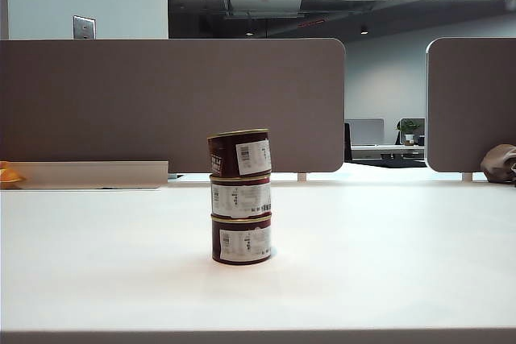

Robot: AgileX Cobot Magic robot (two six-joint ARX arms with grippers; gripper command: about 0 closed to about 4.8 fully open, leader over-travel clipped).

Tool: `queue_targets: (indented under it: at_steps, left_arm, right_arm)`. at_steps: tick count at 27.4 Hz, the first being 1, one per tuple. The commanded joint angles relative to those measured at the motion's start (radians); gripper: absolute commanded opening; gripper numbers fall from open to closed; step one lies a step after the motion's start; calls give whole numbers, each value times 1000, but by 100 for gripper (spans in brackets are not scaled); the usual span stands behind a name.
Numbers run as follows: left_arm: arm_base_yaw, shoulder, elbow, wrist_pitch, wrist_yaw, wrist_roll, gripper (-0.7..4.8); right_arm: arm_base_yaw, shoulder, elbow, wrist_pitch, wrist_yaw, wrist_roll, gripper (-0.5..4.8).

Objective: Pick up the cans one by one and stack them together.

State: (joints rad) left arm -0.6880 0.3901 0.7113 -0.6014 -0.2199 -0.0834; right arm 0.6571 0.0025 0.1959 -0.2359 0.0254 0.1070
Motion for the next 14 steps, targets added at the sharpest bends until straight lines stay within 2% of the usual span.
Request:
queue_targets:
  at_steps: [1,6,9,14]
  left_arm:
    - [1,0,-122,191,27,5,-6]
    - [2,0,-293,415,25,14,-6]
    - [2,1,-399,539,26,76,-6]
    - [2,1,-467,559,27,76,-6]
  right_arm:
    - [-1,0,-42,47,2,0,0]
    - [-1,0,-73,52,3,0,-1]
    - [-1,0,-90,54,3,1,-1]
    - [-1,0,-126,55,2,0,-1]
